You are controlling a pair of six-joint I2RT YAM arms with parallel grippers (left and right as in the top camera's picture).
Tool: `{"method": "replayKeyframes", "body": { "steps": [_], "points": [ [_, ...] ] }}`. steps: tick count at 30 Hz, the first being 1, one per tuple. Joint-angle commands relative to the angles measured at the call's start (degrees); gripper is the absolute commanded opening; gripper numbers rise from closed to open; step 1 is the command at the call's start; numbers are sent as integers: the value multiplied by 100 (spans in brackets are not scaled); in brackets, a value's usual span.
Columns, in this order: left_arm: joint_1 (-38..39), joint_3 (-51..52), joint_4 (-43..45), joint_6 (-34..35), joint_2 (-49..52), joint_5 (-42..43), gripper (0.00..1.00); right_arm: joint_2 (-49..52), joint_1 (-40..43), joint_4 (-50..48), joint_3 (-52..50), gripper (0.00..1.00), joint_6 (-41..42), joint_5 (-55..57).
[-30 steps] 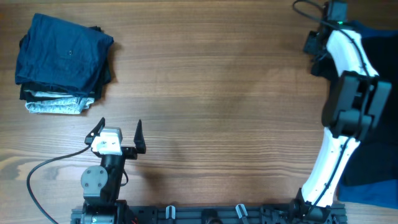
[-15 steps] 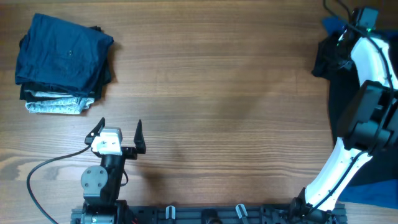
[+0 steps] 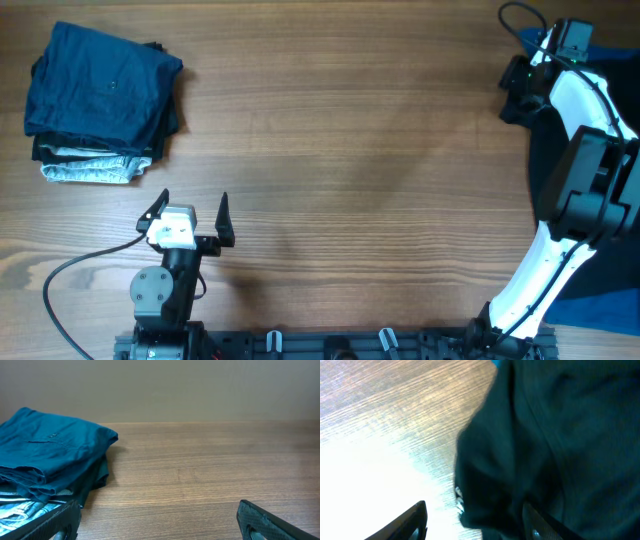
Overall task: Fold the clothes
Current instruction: 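Lift the black shirt with right gripper and pull it toward center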
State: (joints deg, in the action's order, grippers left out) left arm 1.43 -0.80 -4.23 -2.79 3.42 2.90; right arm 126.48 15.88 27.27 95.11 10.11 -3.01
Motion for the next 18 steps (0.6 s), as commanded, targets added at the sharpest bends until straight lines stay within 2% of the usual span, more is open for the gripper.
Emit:
{"method": "replayKeyframes", "body": {
  "steps": [1,8,11,14,18],
  "points": [
    [-22,48,0,-107,-42,-37,100,-219,-103,-219,122,63,-116,435],
    [-22,48,0,-109,-42,-37,100,-35,-105,-505,-201,71,-111,621],
    [-22,48,0,-107,-42,-37,100,146,-116,-525,-203,71,-107,599],
    [-22,48,0,-109,-42,-37,100,149,-120,-511,-203,64,-92,599],
    [-22,48,0,-107,-42,-37,100,317,-120,-555,-205,63,-46,625]
  ]
}}
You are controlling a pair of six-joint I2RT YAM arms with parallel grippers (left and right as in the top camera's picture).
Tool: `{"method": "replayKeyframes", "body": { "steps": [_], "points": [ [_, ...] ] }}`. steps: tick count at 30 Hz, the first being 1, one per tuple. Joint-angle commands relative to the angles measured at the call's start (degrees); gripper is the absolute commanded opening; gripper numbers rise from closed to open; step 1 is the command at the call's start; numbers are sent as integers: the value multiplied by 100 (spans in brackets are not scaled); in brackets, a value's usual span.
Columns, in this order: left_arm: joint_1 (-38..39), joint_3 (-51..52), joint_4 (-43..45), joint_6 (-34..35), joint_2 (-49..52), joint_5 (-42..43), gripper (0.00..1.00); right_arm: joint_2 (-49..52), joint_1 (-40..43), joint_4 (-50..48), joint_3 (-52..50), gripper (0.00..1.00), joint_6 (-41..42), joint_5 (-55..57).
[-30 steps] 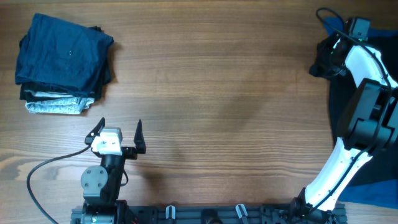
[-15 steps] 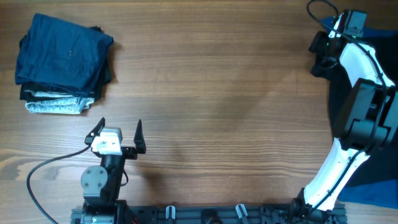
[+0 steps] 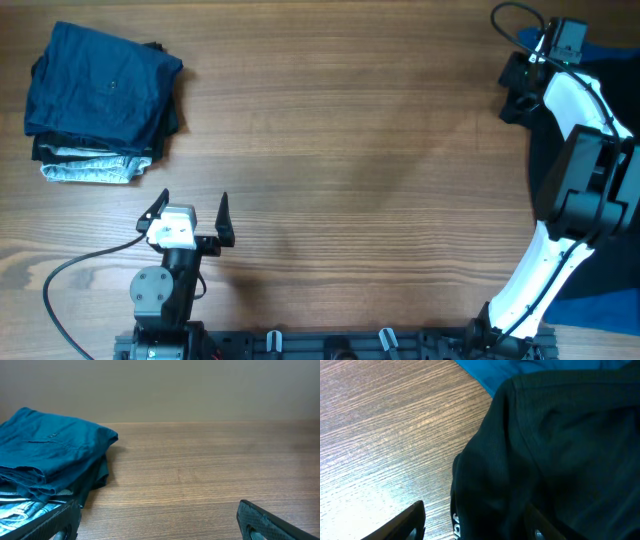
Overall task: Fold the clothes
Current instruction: 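Lift the black shirt with right gripper and pull it toward center, then lay the black shirt down at table center and release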
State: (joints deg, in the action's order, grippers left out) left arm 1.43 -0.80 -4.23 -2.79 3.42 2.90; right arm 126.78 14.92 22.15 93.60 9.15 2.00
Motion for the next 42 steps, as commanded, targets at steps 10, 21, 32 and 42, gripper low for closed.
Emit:
{"method": "replayKeyframes", "body": {
  "steps": [10,21,32,42],
  "points": [
    [-22,48,0,-109,-42,-37,100,63,-24,-197,101,4,140,273],
    [-22,48,0,-107,-42,-37,100,-2061,-24,625,101,4,133,310],
    [-22,48,0,-107,-42,-37,100,-4094,-31,1117,101,4,131,-455],
    [-22,48,0,-107,-42,-37,100,-3335,-2470,1137,90,4,1082,-1998]
  ]
}}
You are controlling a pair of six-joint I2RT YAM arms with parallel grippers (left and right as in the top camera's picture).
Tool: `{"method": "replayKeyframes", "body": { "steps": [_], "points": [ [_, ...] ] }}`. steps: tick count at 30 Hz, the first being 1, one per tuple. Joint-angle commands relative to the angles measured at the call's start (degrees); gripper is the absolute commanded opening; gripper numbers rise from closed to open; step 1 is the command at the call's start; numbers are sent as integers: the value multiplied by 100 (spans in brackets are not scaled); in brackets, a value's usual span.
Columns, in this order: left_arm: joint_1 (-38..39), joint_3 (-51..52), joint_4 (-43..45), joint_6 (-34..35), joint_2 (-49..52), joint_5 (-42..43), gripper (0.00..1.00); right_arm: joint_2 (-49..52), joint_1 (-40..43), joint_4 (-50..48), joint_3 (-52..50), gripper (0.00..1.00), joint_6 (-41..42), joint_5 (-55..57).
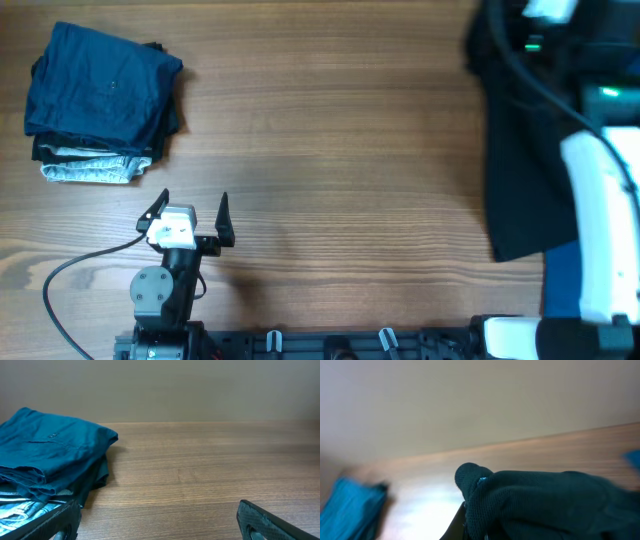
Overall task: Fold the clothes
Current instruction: 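Lay the black shirt down at table center and release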
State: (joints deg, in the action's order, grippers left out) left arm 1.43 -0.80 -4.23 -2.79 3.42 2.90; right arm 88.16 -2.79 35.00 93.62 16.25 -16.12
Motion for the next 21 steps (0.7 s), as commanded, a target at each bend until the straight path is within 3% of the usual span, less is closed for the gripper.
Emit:
{"method": "replayKeyframes", "body": {
  "steps": [1,5,10,11,12,13,15,18,21],
  "points": [
    [-22,48,0,-107,-42,-37,100,776,-997,-249,87,4,376,-177],
    [-22,48,0,-109,-42,-37,100,2055,-2330,-990,87,4,645,-195],
    [-22,48,0,-107,-42,-37,100,2922,-3595,-1432,87,5,651,-59],
    [-22,48,0,-109,-42,-37,100,2951,-3738,-1451,87,9,643,42],
    [-22,48,0,-109,-42,-37,100,2951,-3834,-1456,87,14,640,136],
    [-22,48,0,-107,-42,-37,100,2949,-3899,-1515,87,42,627,151],
    [-22,48,0,-109,-42,-37,100,2935,-3906,-1589,87,67,629,151],
    [-22,48,0,-107,-42,-37,100,2898,-3875,-1626,87,87,529,105],
    [-22,48,0,-107,-42,-37,100,2557,-3705,-1486,101,93,170,131]
  ]
}}
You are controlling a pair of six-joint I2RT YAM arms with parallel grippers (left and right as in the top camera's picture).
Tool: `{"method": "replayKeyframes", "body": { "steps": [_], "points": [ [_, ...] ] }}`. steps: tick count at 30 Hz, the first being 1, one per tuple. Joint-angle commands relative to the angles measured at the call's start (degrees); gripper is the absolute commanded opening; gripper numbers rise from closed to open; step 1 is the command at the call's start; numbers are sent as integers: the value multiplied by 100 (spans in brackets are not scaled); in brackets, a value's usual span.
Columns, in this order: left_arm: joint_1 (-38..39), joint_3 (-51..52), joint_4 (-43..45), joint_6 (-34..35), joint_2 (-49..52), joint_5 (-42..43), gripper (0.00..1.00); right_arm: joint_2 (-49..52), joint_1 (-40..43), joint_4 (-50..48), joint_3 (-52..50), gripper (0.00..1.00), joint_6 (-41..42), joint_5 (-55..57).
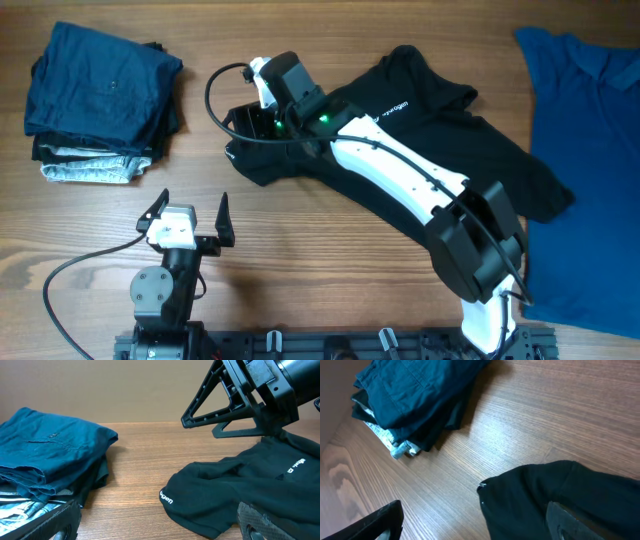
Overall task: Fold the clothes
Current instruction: 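Lay the black shirt down at table center and release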
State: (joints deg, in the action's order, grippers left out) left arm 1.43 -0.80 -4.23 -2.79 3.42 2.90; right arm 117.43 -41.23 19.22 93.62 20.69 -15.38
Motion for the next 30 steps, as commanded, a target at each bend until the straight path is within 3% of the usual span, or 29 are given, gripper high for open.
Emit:
{"method": "replayKeyframes", "body": {
  "steps": [1,9,12,16,19,21,23,24,26,30],
  "points": [
    [-22,48,0,-107,-42,-37,100,-590,297,271,101,92,-264,55],
    [-22,48,0,-109,-42,-37,100,-1919,2634,3399,98,93,-269,603],
    [-22,48,0,-109,-42,-37,100,-1814,3499,4218,26,81,-365,688],
    [-22,48,0,-107,-42,-37,100,-1550,3751,3707,-2,70,-1539,719],
    [-22,48,0,-107,-42,-37,100,-1147,3751,3071,-2,58,-1775,1060],
    [-22,48,0,-107,-42,-37,100,-809,3751,3126,-2,34,-1473,1134],
    [-22,48,0,-109,-42,-37,100,-496,3748,3206,-2,26,-713,1123],
    [-22,48,0,-109,-42,-37,100,-328,3744,3187,-2,26,-472,1102],
    [-22,48,0,-109,-42,-37,100,13,3729,3082,-2,36,-234,1040],
    [-22,48,0,-109,-42,-37,100,669,3729,2367,-2,38,-52,835]
  ]
}}
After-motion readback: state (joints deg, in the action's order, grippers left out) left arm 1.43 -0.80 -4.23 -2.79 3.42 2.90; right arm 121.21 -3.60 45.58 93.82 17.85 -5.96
